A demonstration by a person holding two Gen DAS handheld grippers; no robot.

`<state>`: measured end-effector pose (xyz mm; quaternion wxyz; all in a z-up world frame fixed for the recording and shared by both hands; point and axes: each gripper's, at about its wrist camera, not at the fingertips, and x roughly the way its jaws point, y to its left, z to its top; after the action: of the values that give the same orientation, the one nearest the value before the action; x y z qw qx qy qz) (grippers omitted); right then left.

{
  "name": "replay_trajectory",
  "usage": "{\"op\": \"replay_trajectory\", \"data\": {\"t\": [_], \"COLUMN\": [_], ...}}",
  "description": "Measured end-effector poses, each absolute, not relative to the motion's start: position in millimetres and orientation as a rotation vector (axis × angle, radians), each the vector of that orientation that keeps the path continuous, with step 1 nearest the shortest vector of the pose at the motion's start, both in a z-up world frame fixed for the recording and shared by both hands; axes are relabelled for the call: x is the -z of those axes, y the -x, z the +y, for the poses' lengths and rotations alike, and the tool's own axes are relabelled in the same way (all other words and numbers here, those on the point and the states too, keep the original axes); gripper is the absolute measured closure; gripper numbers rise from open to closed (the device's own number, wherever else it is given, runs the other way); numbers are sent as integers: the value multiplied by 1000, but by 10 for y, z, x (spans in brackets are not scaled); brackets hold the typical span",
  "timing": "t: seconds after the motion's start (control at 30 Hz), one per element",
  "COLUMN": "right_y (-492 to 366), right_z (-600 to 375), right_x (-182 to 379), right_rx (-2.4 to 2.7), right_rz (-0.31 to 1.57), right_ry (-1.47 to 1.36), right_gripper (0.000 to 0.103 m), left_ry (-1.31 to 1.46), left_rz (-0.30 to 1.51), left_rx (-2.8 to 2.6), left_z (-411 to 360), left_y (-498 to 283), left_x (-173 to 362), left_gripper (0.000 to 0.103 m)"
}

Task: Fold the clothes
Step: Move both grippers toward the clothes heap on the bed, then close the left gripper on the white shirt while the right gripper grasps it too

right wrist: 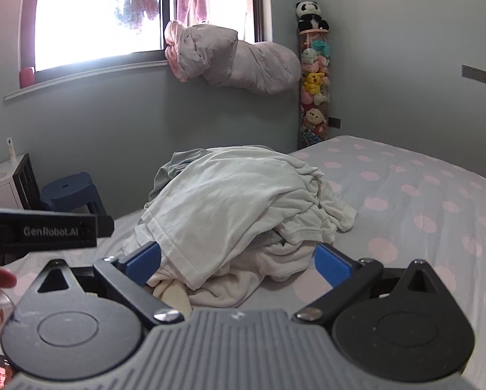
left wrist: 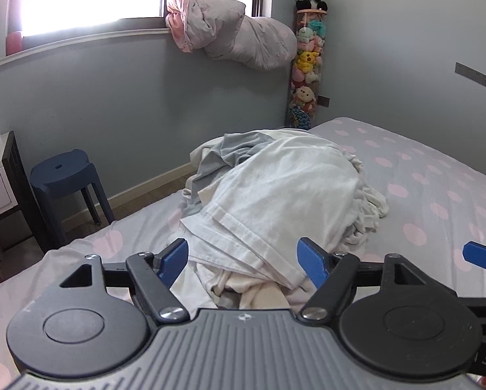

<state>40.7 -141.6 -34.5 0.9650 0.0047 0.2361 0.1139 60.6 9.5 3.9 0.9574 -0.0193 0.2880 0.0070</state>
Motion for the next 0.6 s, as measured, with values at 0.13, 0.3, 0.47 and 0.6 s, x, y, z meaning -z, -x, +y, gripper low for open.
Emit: {"op": "replay_trajectory", "data": {"t": [0.13,0.3,0.47,0.6], "right_y": [-660,-996,-1427,-1741], "right_z": [-1390,-1355,-1340,-1286], "right_x": [401,487,611,709], "right_rx": [-236,-246,-265,-274], "right_rz": [491,512,551,571], "right_ry": [10,35,42,57], "right_gripper": [3,9,22,22], "left_ry": [24,-3,40,49], "left_rz": [602,633,697,723], "left_rx": [-15,29,68,86], "left_z": [208,365,564,641], "left_y": [-928,-1365,-1843,-2145], "left_x": [-11,124,392,633], "left_gripper": [30,30,34,40]}}
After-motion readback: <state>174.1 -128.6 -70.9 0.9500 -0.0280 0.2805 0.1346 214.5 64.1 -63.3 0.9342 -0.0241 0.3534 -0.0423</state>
